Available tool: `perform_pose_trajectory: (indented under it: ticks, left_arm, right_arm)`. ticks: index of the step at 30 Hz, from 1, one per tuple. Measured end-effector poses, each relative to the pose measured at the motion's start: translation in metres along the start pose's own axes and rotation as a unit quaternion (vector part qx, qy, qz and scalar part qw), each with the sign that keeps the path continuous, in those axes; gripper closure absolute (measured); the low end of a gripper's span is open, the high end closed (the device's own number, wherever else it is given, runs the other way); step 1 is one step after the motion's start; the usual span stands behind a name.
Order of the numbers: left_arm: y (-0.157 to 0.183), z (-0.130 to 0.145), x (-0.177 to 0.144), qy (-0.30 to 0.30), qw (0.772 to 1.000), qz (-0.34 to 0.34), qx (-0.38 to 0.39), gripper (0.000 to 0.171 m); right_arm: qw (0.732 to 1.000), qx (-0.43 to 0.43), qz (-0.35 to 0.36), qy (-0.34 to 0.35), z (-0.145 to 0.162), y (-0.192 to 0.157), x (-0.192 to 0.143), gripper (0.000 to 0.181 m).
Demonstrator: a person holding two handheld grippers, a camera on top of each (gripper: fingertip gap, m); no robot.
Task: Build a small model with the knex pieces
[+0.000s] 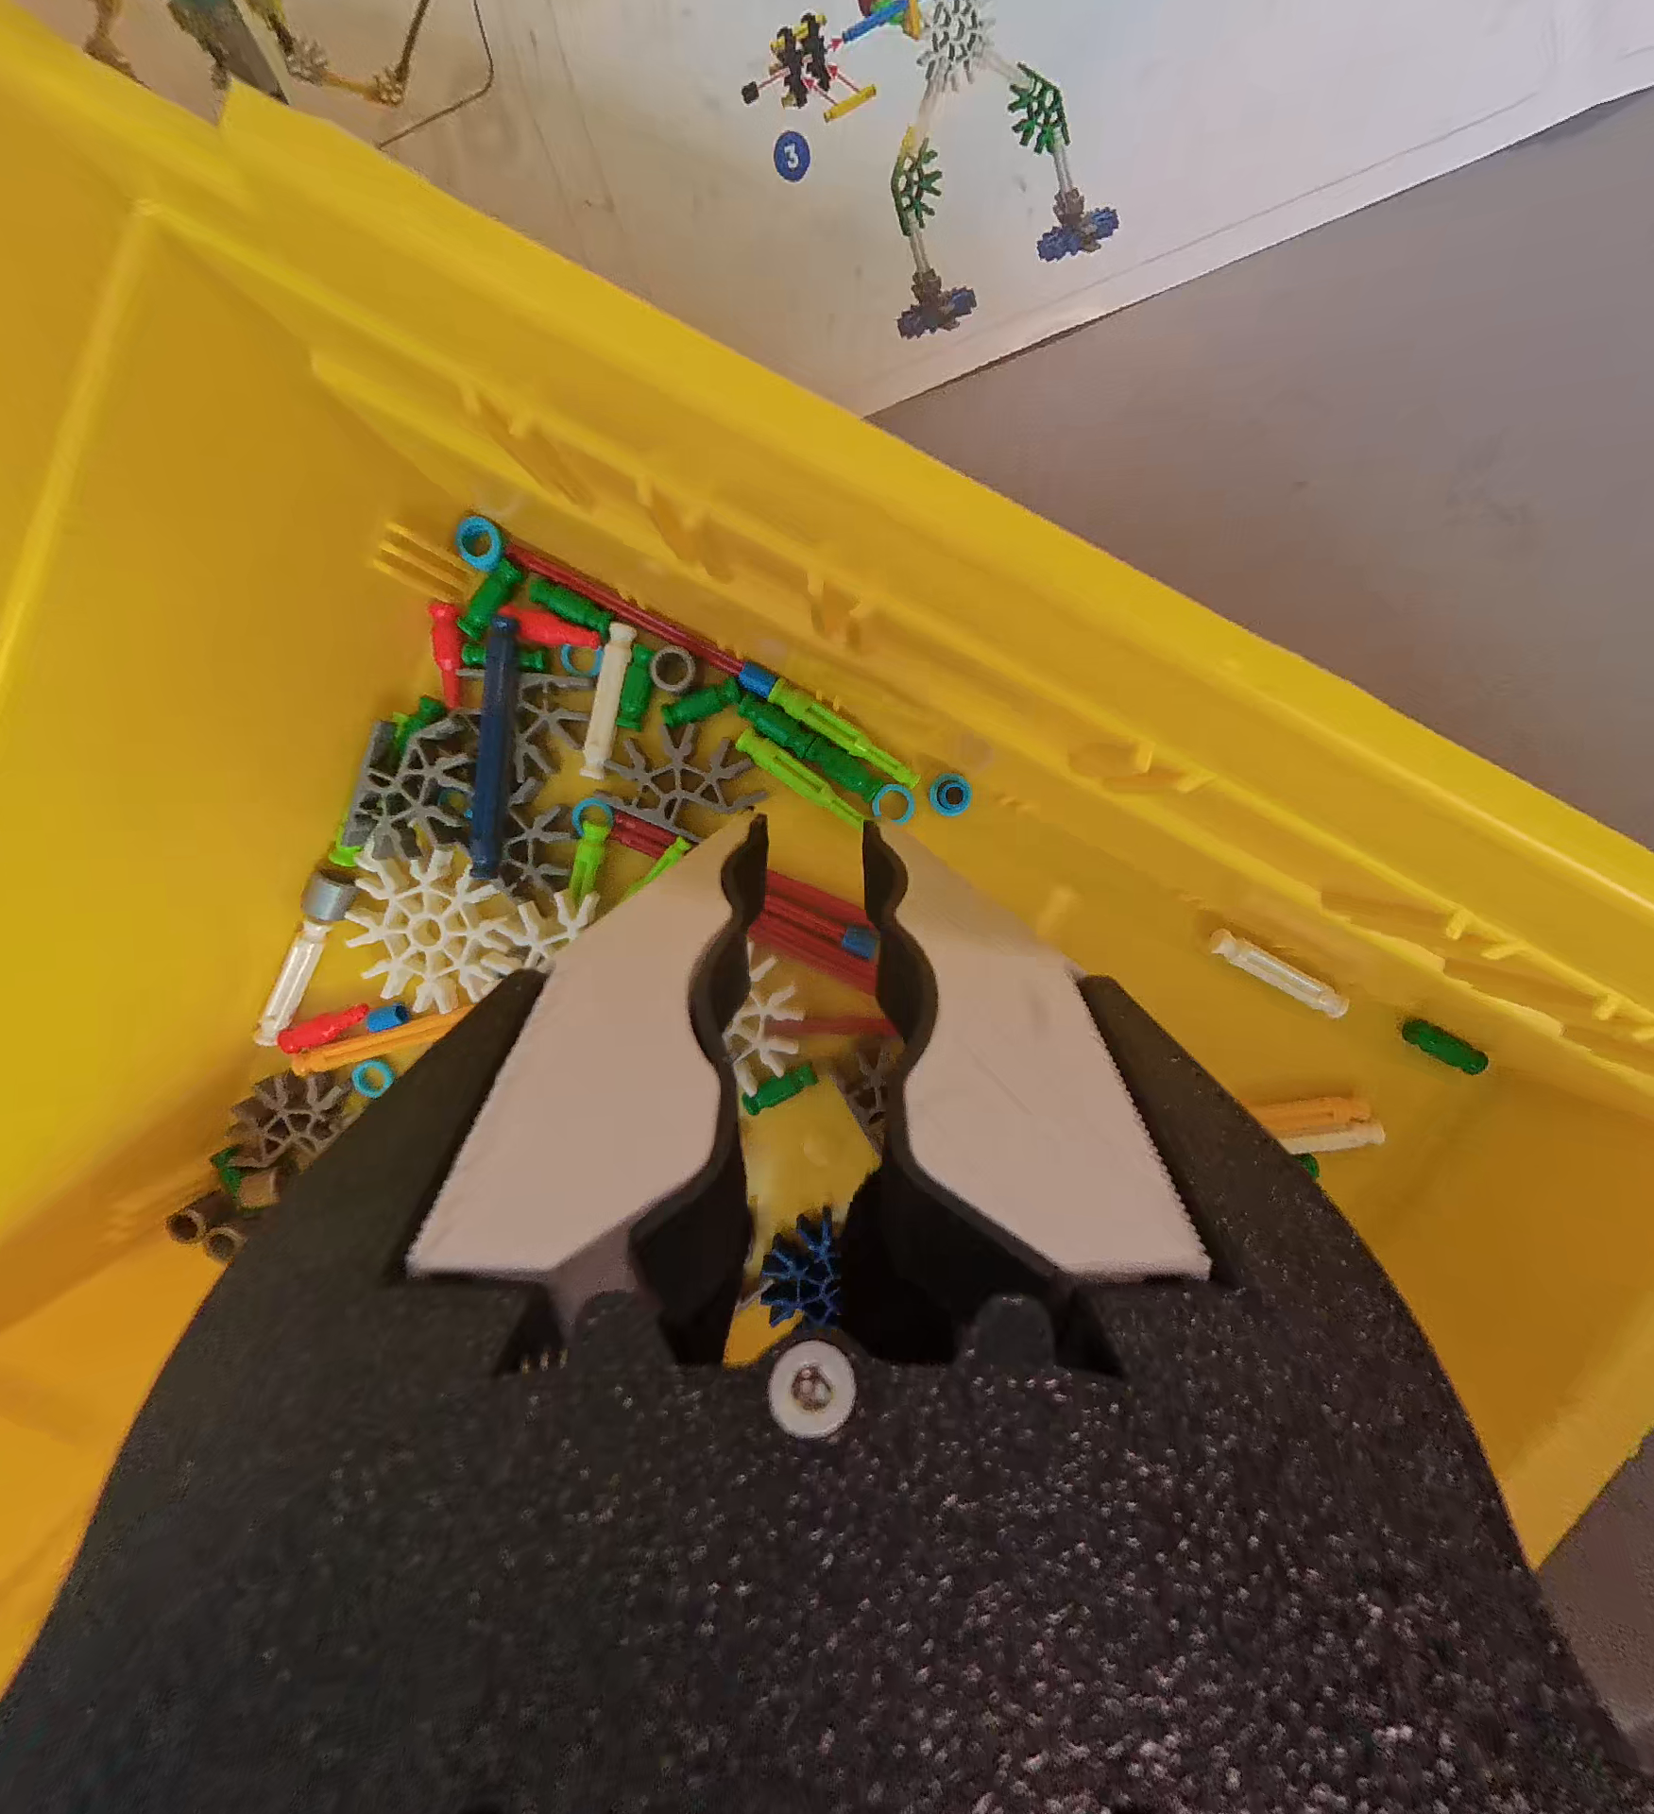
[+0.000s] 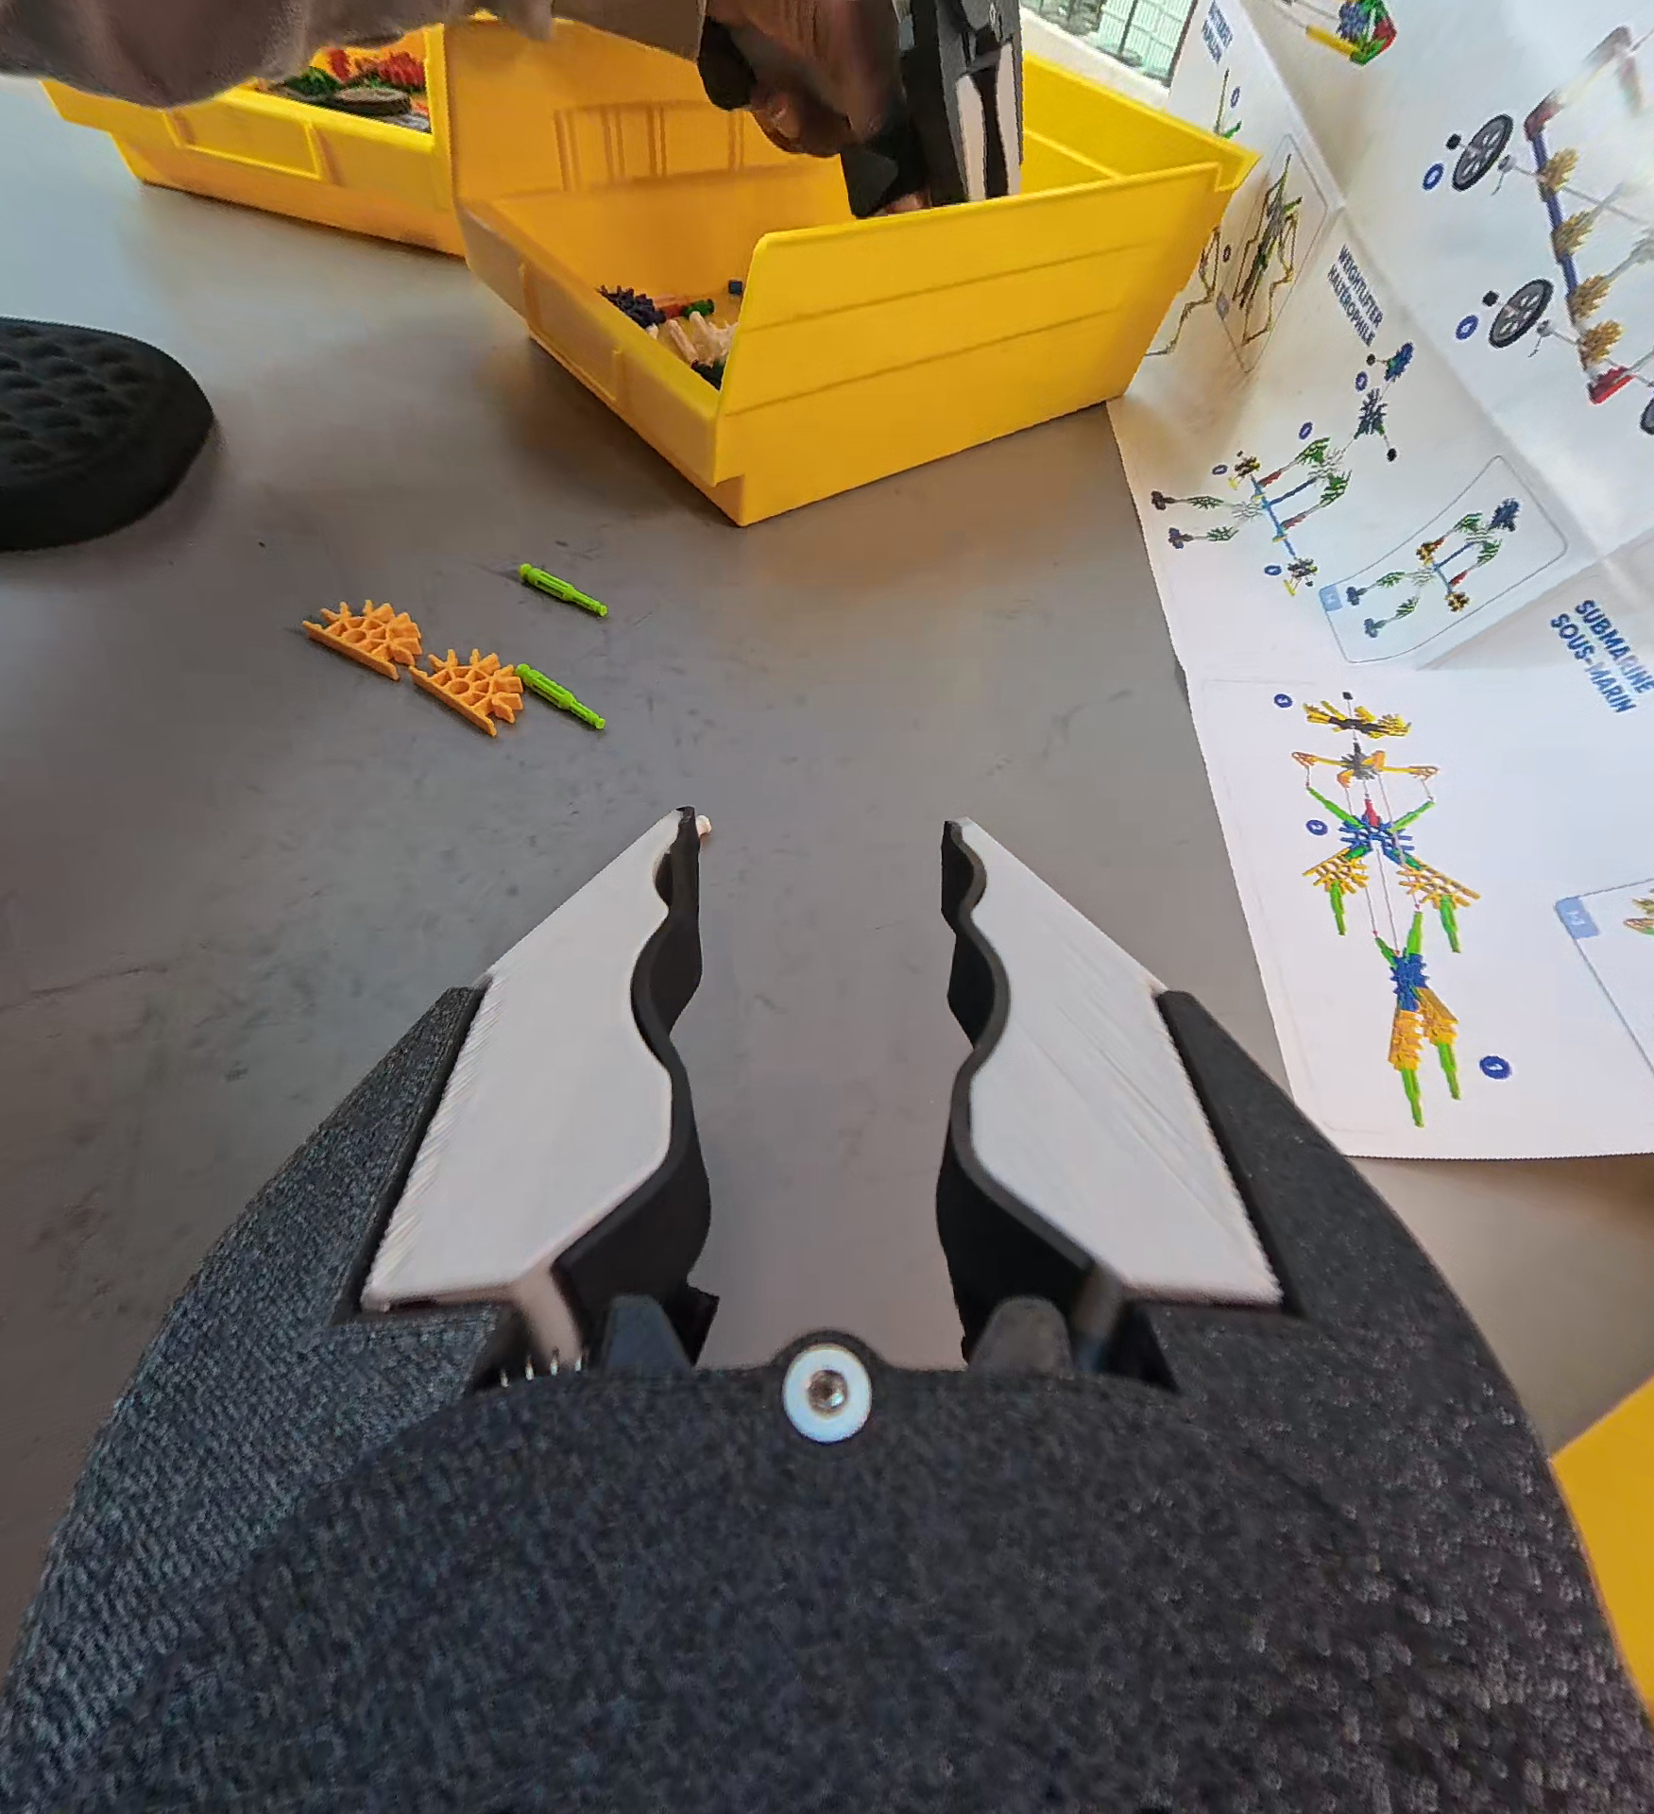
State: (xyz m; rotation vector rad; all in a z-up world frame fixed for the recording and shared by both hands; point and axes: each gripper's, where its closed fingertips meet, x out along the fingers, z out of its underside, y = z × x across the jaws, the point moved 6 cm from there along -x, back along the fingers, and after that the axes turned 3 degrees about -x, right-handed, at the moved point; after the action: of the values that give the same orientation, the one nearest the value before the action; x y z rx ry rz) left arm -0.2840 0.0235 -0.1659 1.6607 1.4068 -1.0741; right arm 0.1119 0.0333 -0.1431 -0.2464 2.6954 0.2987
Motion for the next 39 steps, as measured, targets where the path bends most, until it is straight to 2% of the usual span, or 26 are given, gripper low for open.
perform_pose_trajectory:
  ticks: [4, 6, 14, 16, 18, 19, 22, 25, 28, 31, 34, 36, 39]
  left_arm:
    - [0.000, 0.001, 0.015, -0.009, 0.999, 0.014, -0.034, 0.155]
    - [-0.002, 0.001, 0.017, -0.014, 0.999, 0.011, -0.051, 0.163]
    - [-0.001, 0.000, 0.016, -0.048, 0.999, -0.023, -0.009, 0.167]
    - [-0.005, -0.002, 0.002, -0.035, 0.998, -0.043, 0.019, 0.168]
    - [-0.003, -0.006, -0.027, 0.004, 1.000, -0.017, 0.004, 0.168]
    - [0.002, -0.009, -0.044, 0.036, 0.999, -0.006, 0.020, 0.168]
    - [0.050, -0.015, -0.094, 0.150, 0.984, 0.029, 0.094, 0.168]
    - [0.135, -0.005, -0.123, 0.241, 0.949, 0.081, 0.187, 0.167]
    - [0.219, 0.012, -0.122, 0.285, 0.918, 0.139, 0.239, 0.167]
    - [0.278, 0.026, -0.106, 0.296, 0.897, 0.186, 0.268, 0.167]
    - [0.304, 0.033, -0.091, 0.294, 0.890, 0.216, 0.274, 0.167]
    - [0.309, 0.035, -0.087, 0.293, 0.889, 0.227, 0.267, 0.167]
    - [0.311, 0.040, -0.088, 0.304, 0.888, 0.244, 0.246, 0.166]
  right_arm:
    - [1.000, 0.004, 0.000, 0.004, -0.001, 0.001, -0.001, 0.135]
    - [1.000, 0.004, 0.001, 0.003, 0.000, 0.001, 0.000, 0.135]
    - [1.000, 0.001, -0.001, -0.001, 0.001, 0.000, 0.001, 0.137]
    - [1.000, 0.000, 0.003, 0.004, -0.001, 0.000, -0.001, 0.137]
    - [1.000, 0.004, 0.010, 0.015, -0.003, 0.002, -0.003, 0.137]
    - [1.000, 0.006, 0.012, 0.022, -0.005, 0.003, -0.003, 0.137]
    - [0.998, 0.020, 0.013, 0.060, -0.013, 0.004, -0.005, 0.137]
    - [0.992, 0.047, -0.010, 0.118, -0.028, -0.002, -0.004, 0.138]
    - [0.982, 0.070, -0.048, 0.170, -0.043, -0.016, 0.001, 0.139]
    - [0.976, 0.071, -0.093, 0.184, -0.051, -0.035, 0.009, 0.140]
    - [0.974, 0.052, -0.128, 0.178, -0.050, -0.051, 0.014, 0.149]
    - [0.974, 0.034, -0.146, 0.172, -0.049, -0.059, 0.014, 0.168]
    - [0.974, 0.021, -0.158, 0.161, -0.048, -0.061, 0.010, 0.178]
